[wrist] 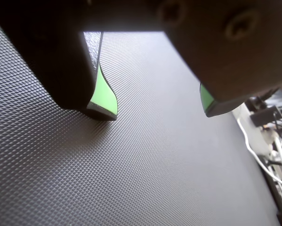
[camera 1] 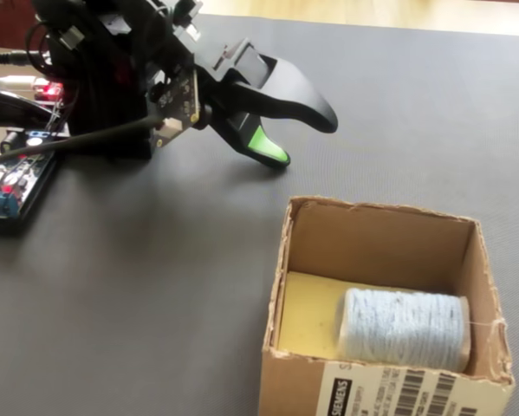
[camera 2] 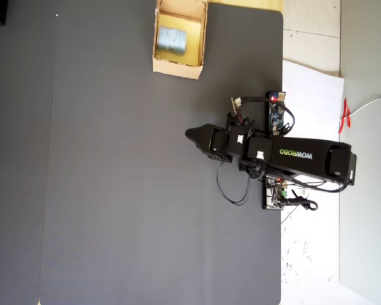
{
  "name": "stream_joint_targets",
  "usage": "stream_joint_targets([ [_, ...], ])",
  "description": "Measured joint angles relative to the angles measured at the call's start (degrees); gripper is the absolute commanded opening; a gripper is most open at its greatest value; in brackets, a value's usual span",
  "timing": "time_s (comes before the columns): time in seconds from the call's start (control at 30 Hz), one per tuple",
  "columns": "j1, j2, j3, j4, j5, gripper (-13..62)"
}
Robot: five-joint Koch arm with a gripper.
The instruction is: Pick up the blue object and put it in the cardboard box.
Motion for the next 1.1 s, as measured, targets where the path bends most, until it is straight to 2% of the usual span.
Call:
stream_joint_targets([
  [1.1,-0.09,0.0,2.55,-4.57,1.67,34.7],
])
